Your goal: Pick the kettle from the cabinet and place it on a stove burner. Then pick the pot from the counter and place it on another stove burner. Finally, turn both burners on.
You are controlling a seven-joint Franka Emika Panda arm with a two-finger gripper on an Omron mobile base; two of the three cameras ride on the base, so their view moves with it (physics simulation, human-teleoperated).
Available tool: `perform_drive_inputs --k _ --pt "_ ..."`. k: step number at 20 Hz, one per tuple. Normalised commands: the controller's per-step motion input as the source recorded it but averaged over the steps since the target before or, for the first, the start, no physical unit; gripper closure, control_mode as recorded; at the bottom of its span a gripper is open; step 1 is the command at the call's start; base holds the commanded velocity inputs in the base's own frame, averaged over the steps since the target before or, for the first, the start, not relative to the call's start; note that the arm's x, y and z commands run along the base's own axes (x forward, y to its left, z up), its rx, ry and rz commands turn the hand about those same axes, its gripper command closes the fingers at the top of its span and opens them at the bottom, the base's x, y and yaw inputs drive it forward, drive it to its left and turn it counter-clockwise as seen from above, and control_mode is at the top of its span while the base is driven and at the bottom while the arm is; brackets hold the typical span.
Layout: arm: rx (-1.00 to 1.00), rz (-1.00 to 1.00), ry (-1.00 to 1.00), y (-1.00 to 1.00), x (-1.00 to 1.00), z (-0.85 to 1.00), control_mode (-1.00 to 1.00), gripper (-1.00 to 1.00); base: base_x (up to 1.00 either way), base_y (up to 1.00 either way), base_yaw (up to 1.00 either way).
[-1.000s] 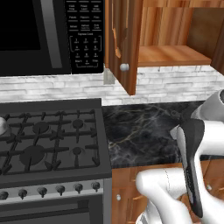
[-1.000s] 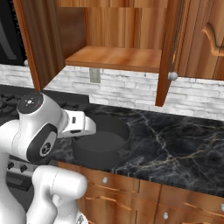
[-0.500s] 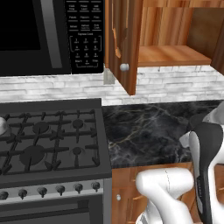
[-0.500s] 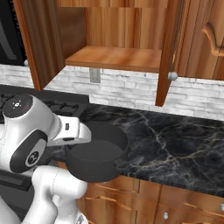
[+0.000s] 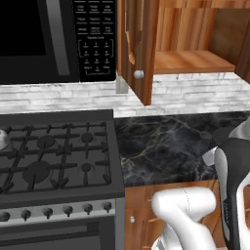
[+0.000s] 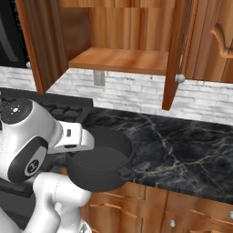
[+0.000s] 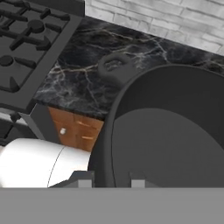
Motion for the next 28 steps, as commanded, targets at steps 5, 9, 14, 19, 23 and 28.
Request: perform_drive_inputs --k 5,9,14,19,23,28 --pt "0.0 0.0 0.0 0.0 0.0 0.0 1.0 1.0 -0.27 0.38 0.09" --pt "0.0 0.0 0.0 0.0 0.0 0.0 1.0 1.0 -0.24 0.55 0.14" --pt "0.0 0.0 0.0 0.0 0.0 0.0 1.0 1.0 -0.18 0.67 0.17" --pt "0.0 0.0 0.0 0.0 0.0 0.0 1.0 1.0 -0.11 0.69 0.2" --pt "0.0 0.0 0.0 0.0 0.0 0.0 1.0 1.0 -0.12 0.64 0.19" --pt "0.0 0.0 0.0 0.0 0.0 0.0 1.0 1.0 -0.09 0.59 0.19"
